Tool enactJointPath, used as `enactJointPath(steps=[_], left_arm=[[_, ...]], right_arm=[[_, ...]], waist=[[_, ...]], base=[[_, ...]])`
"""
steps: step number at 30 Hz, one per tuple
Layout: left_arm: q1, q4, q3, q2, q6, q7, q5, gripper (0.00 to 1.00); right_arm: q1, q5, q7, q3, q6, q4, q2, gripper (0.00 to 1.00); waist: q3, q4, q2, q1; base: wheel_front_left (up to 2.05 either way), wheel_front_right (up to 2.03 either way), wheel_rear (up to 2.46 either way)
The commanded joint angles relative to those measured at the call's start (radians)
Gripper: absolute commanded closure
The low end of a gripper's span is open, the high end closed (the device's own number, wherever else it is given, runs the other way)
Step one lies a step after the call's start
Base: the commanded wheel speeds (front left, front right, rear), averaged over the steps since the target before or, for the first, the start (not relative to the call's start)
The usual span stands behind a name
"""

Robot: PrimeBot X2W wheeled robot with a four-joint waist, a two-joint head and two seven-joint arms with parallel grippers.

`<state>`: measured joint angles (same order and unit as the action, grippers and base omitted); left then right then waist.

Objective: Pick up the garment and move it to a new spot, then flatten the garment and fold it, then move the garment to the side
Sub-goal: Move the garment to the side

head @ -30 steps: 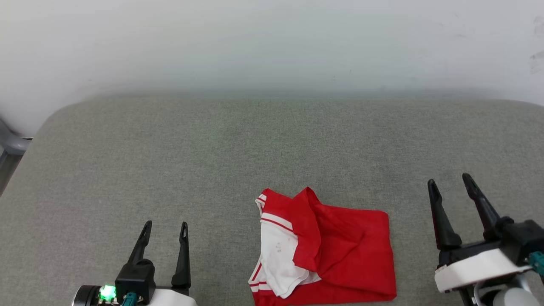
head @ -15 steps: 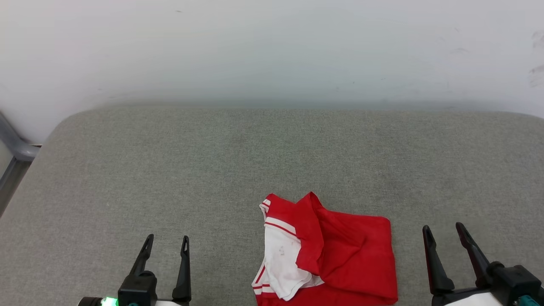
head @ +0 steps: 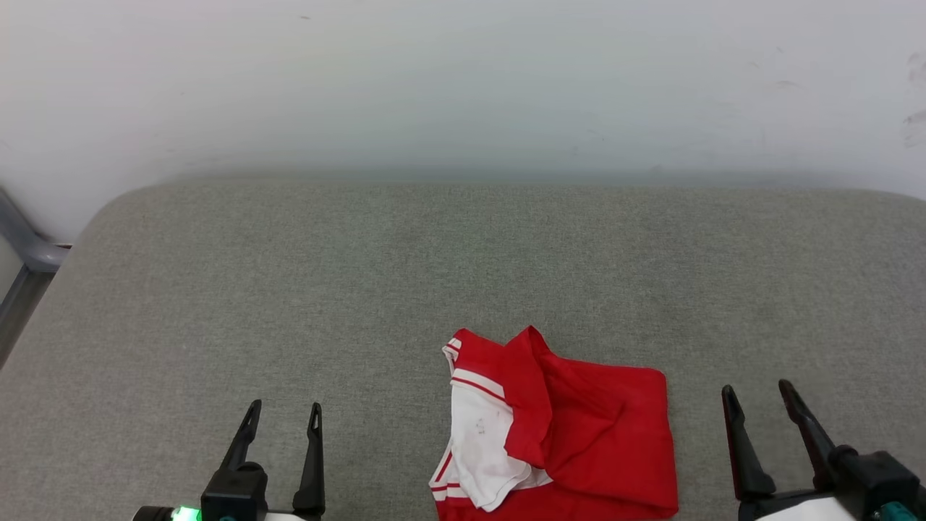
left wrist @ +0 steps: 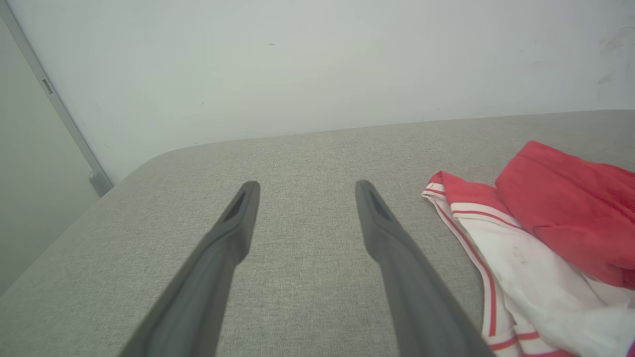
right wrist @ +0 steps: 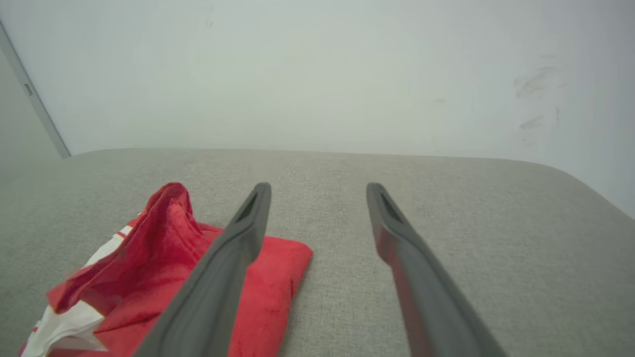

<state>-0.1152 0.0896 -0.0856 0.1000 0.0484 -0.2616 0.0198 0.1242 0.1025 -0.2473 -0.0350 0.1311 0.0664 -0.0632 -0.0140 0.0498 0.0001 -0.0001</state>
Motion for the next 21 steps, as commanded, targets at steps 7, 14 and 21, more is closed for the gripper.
enactJointPath(steps=[7, 14, 21], left_arm=[[0.006, -0.007, 0.002, 0.003, 0.010, -0.005, 0.002, 0.00], [0.024, -0.011, -0.006, 0.001, 0.009, -0.005, 0.002, 0.00], [0.052, -0.015, -0.012, 0.003, 0.005, -0.005, 0.000, 0.00]], right_arm=[[-0.127, 0.006, 0.001, -0.042, -0.001, -0.051, -0.064, 0.00], [-0.307, 0.094, 0.155, -0.011, -0.001, -0.085, -0.219, 0.00], [-0.433, 0.312, 0.472, 0.084, -0.001, -0.088, -0.397, 0.00]], waist=[[0.008, 0.002, -0.0001, 0.0001], [0.034, 0.011, -0.0001, 0.0001], [0.070, 0.021, -0.0001, 0.0001]], base=[[0.00, 0.00, 0.00], [0.00, 0.00, 0.00], [0.00, 0.00, 0.00]])
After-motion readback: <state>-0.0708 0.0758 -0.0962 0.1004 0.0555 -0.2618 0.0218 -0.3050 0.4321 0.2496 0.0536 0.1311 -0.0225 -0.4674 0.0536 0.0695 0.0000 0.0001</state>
